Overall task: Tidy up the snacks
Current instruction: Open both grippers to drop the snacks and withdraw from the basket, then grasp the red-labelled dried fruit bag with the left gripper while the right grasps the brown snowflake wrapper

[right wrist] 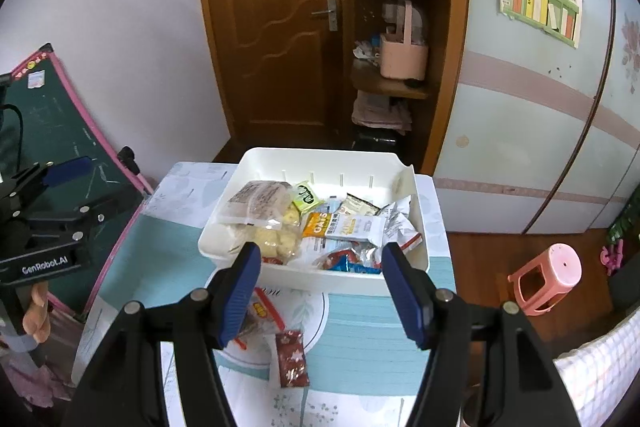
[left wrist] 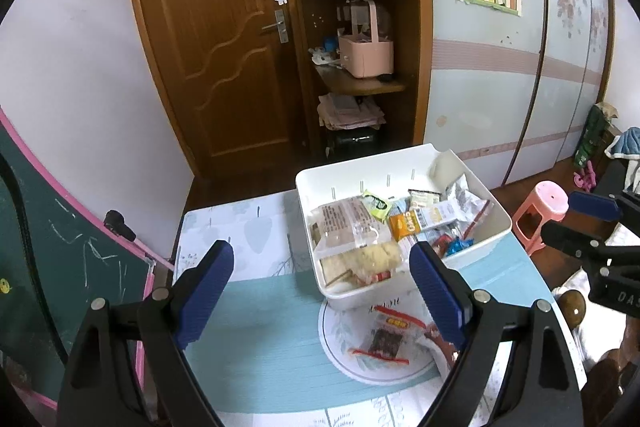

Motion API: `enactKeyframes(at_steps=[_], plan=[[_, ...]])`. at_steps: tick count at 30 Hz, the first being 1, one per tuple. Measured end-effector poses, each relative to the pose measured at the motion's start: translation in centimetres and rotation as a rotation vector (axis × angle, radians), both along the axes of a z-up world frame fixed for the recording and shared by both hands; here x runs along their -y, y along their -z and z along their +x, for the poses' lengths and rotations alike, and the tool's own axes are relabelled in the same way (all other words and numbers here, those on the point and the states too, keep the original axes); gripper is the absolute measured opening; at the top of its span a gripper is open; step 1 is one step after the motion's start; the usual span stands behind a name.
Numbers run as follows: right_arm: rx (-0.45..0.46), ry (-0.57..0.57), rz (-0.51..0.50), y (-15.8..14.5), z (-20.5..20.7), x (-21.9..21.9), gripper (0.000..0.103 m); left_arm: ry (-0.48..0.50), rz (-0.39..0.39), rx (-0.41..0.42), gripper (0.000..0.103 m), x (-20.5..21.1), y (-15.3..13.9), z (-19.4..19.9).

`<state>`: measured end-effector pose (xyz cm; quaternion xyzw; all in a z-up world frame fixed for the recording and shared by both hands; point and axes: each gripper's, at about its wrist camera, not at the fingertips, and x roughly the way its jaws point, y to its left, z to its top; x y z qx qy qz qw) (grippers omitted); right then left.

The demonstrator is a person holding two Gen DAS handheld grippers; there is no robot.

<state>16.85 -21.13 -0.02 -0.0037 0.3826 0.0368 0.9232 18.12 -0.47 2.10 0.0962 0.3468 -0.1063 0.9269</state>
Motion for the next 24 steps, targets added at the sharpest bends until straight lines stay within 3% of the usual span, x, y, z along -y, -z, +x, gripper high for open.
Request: enactKeyframes(at_steps=[6, 15, 19, 24], plan=[[-0.023, -0.007, 0.016, 1.6, -1.0, 0.4, 0.063, 0.009, -0.001, -0.044, 0.092, -1.2, 1.9, -1.5], [-0.113, -0.016, 0.036, 6.9, -1.3, 0.4, 0.063, 0.027, 0.040, -0.127, 0.092, -1.0, 8.4, -1.7], [-0.139, -0.033, 0.028, 9.3, -1.4, -0.2, 0.063, 0.079, 0.024, -0.169, 0.092, -0.1, 11.3, -1.8], [-0.214, -0.061, 0.081, 13.8, -1.5, -0.9, 0.063, 0.167, 0.078, -0.226, 0.092, 1.9, 15.5, -1.5]])
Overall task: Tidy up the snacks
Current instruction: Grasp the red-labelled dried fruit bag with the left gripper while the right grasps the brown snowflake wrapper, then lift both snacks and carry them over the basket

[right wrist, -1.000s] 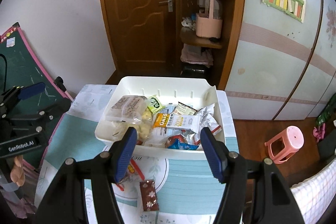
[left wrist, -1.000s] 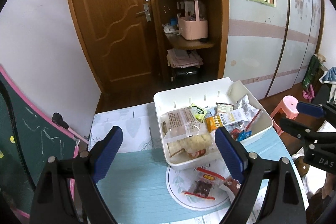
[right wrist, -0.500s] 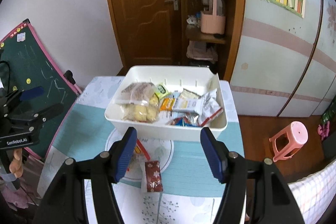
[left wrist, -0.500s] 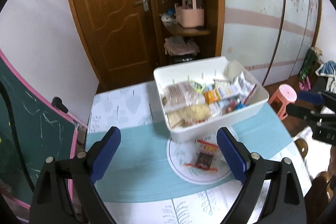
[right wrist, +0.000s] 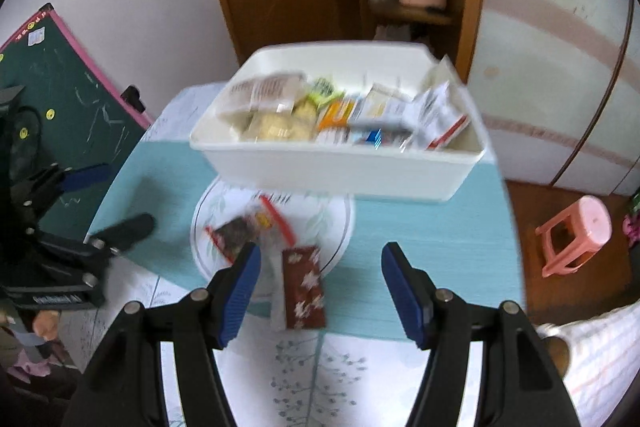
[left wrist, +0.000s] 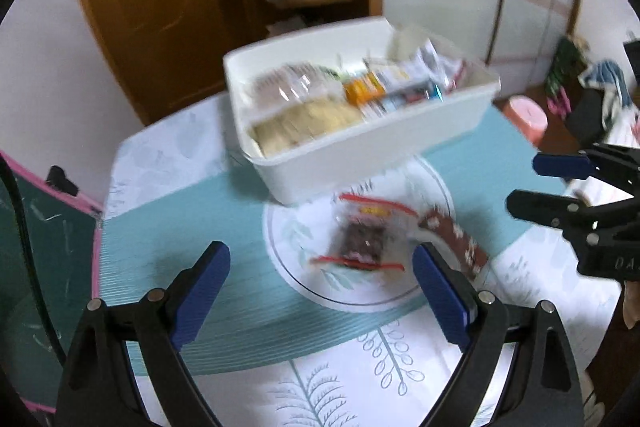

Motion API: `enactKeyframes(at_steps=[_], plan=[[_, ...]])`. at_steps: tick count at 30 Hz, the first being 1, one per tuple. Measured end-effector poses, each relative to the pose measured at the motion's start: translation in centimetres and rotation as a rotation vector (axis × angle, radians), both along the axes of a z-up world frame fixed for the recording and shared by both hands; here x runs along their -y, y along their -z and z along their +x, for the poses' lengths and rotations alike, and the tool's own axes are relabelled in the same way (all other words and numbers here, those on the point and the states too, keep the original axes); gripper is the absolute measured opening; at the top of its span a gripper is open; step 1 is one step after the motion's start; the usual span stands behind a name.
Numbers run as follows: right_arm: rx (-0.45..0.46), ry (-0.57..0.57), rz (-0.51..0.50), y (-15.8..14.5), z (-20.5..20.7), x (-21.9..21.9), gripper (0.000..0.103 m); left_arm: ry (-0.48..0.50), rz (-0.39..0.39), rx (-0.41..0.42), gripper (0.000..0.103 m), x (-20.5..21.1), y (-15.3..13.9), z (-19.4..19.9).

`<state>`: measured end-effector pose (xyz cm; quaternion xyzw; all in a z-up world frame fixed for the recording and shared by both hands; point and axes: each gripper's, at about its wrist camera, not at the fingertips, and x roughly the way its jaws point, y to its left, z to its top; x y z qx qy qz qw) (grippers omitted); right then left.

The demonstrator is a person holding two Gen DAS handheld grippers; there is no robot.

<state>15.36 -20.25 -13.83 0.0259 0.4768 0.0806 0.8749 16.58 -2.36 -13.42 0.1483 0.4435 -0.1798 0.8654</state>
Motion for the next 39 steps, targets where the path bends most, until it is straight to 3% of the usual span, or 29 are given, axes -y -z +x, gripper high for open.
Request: enactKeyframes(at_steps=[5, 12, 18, 28, 34, 39], plan=[[-0.084, -0.030, 0.001, 4.2, 0.4, -1.4, 0.063, 0.043, 0.019, -0.081, 0.092, 0.6, 3.4, 1.1], [-0.137, -0.039, -0.034, 8.4, 1.9, -2.7, 0.059, 0.070, 0.003, -0.143, 0.092, 0.5, 5.3, 2.7], [-0.065, -0.055, -0.122, 8.9, 2.1, -3.9, 0.039, 0.075, -0.004, -0.161, 0.092, 1.2, 6.1, 4.0], [-0.049, 0.090, -0.028, 8.5, 1.7, 0.6, 0.036, 0.077, 0.005, -0.223, 0.092, 4.0, 8.7, 6.0], [-0.040, 0.124, -0.010, 8.5, 1.0, 1.1, 0.036, 0.085, 0.007, -0.229, 0.068, 4.6, 9.0, 5.9], [-0.045, 0.123, -0.014, 8.4, 1.0, 1.1, 0.036, 0.081, 0.029, -0.190, 0.056, 5.0, 8.8, 5.0]])
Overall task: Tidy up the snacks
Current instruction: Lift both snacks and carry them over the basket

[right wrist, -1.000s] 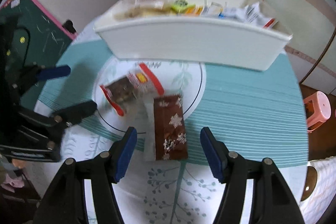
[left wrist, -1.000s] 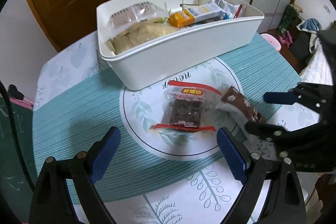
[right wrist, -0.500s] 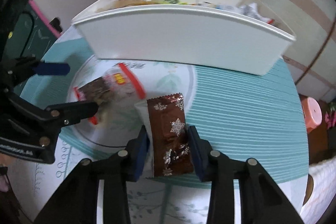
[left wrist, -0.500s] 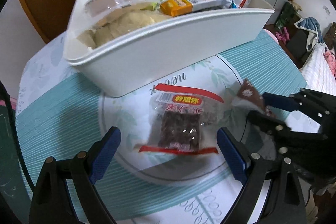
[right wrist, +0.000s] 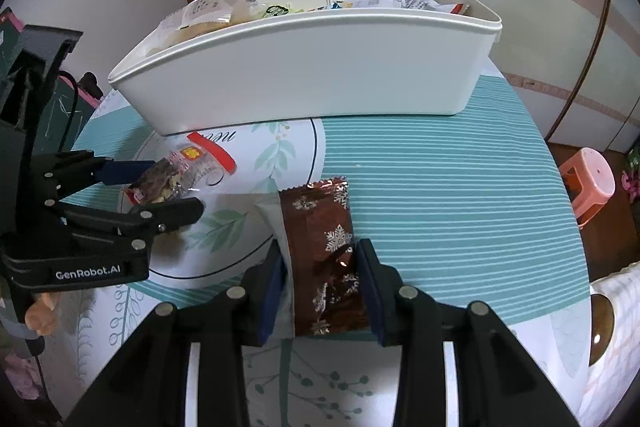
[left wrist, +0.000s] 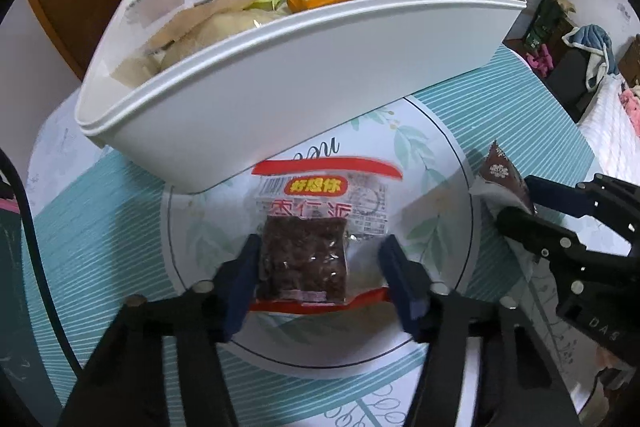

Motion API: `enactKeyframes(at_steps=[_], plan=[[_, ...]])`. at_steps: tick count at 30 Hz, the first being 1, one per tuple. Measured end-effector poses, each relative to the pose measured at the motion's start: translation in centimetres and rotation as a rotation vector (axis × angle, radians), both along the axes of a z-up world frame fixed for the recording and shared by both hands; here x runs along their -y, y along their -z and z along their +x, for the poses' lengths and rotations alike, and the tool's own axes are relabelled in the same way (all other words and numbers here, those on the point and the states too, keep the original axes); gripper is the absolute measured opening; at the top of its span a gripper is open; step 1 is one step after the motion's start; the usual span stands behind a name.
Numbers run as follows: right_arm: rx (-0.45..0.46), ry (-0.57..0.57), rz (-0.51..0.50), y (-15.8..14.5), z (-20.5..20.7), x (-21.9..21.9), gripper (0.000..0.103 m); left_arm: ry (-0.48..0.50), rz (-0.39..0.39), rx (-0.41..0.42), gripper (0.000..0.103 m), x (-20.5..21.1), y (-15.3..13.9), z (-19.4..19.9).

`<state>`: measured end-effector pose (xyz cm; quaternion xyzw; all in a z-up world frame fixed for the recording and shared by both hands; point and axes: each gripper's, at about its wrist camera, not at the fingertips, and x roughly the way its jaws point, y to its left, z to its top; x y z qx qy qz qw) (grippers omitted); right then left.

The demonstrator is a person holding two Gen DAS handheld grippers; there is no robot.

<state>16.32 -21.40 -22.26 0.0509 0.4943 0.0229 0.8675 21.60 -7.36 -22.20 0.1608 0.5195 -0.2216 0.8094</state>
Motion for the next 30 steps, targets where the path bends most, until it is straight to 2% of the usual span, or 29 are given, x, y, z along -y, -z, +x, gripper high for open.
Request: enactKeyframes(at_steps=[4, 9, 13, 18, 21, 26, 30], plan=[[-0.003, 0.007, 0.019, 0.0, 0.1, 0.3, 0.035, -0.030, -0.003, 0.009, 0.054, -0.1, 0.0, -1.0], [-0.012, 0.014, 0.043, -0.2, -0.5, 0.6, 0.034, -0.049, -0.044, 0.018, 0.054, -0.7, -1.0, -3.3], [-0.003, 0.008, 0.060, -1.0, -1.6, 0.5, 0.034, -0.052, -0.115, 0.062, 0.054, -1.5, -4.2, -5.5], [0.027, 0.006, 0.092, -2.9, -2.1, 0.7, 0.033, -0.038, -0.154, 0.130, 0.054, -1.3, -9.4, -6.5], [0.105, -0.001, 0.074, -6.4, -1.8, 0.8, 0.033, -0.028, -0.168, 0.209, 0.054, -1.0, -13.7, -6.3], [0.262, -0.015, 0.017, -14.1, -0.5, 1.3, 0.033, -0.019, -0.172, 0.346, 0.054, -0.2, -21.1, -4.6], [0.364, -0.010, -0.038, -19.5, 1.2, 1.5, 0.034, -0.034, -0.156, 0.444, 0.055, 0.7, -25.6, -2.2]])
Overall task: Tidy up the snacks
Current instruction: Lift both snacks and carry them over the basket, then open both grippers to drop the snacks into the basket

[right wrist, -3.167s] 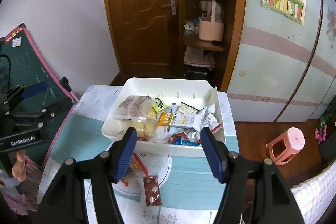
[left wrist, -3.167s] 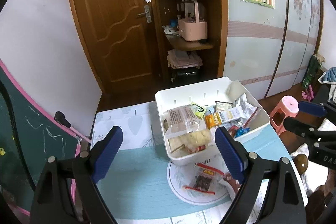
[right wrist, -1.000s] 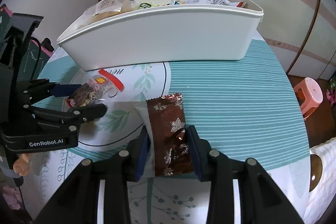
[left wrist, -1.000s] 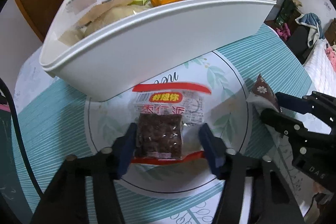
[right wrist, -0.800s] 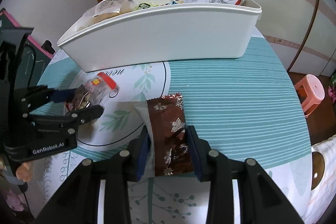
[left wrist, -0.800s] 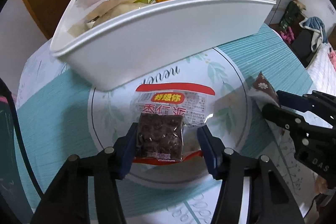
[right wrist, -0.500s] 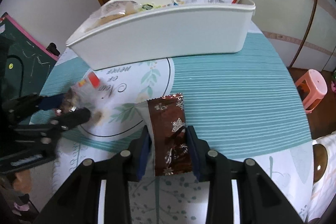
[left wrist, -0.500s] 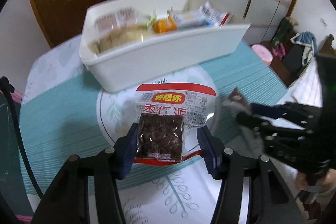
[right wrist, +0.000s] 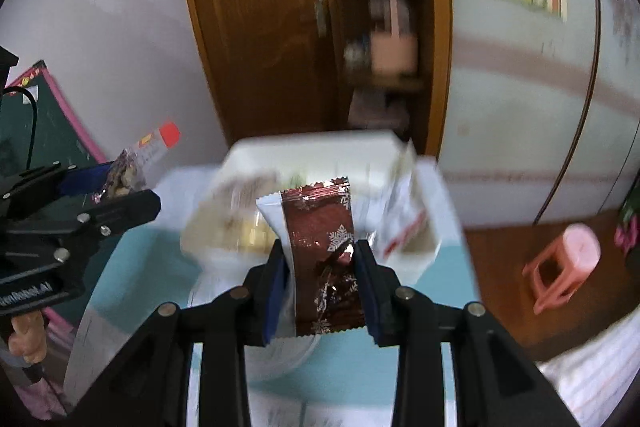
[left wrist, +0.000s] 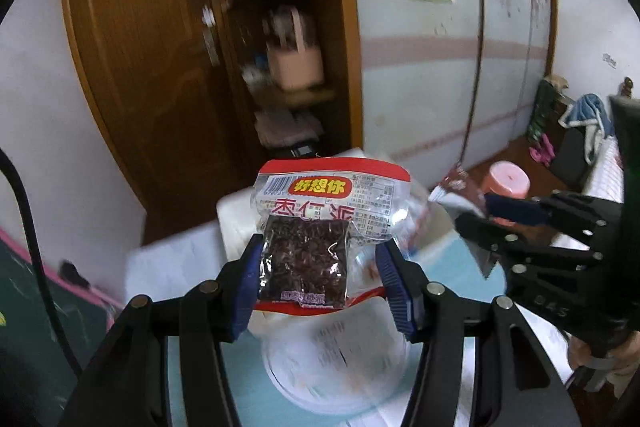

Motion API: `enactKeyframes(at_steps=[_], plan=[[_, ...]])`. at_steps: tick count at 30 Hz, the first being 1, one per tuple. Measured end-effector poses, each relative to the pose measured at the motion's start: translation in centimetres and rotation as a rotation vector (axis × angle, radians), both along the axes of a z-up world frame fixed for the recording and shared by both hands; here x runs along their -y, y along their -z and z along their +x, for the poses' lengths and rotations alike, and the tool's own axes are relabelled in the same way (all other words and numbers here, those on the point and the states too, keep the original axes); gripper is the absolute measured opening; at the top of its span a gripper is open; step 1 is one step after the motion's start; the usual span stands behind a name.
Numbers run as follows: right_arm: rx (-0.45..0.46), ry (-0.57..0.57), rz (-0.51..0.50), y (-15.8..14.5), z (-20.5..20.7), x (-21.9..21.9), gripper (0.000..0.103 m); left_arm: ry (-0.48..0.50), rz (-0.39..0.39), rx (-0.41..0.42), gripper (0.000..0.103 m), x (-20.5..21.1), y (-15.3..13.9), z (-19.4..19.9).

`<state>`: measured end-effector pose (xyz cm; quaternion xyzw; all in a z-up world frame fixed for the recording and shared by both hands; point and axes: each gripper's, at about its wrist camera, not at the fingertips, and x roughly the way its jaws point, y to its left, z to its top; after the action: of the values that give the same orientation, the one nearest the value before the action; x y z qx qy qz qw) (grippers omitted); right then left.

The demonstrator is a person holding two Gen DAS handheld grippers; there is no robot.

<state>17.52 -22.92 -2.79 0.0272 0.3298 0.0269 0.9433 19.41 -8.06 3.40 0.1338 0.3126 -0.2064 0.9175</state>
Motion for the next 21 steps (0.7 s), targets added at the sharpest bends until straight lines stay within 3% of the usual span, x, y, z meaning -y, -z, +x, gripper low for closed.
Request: enactKeyframes(at_steps=[4, 8, 12, 14, 15, 16, 18, 21], plan=[[0.077, 0.023, -0.023, -4.1, 2.2, 0.4, 0.034, -0.045, -0.017, 0.016, 0.055, 1.1, -2.5, 3.3], [0.079, 0.053, -0.022, -5.4, 5.5, 0.9, 0.034, -0.092, -0.028, -0.010, 0.055, 1.7, -2.8, 7.2], [0.006, 0.077, -0.055, -3.5, 9.2, 1.4, 0.035, -0.145, -0.028, -0.005, 0.058, 1.8, -1.5, 10.9], [-0.045, 0.091, -0.065, -1.8, 11.0, 1.5, 0.036, -0.143, -0.048, -0.037, 0.074, 1.4, -0.2, 12.1], [-0.085, 0.084, -0.065, -0.7, 11.8, 1.6, 0.038, -0.156, -0.064, -0.064, 0.094, 0.9, 0.8, 12.8], [-0.123, 0.076, -0.060, 0.5, 12.4, 1.6, 0.040, -0.167, -0.076, -0.077, 0.100, 0.5, 1.5, 13.2], [-0.191, 0.062, -0.042, 2.6, 13.2, 1.7, 0.046, -0.181, -0.100, -0.122, 0.101, -0.3, 3.5, 14.1], [-0.221, 0.050, -0.042, 4.7, 13.0, 1.6, 0.054, -0.195, -0.102, -0.208, 0.101, -1.4, 6.7, 14.1]])
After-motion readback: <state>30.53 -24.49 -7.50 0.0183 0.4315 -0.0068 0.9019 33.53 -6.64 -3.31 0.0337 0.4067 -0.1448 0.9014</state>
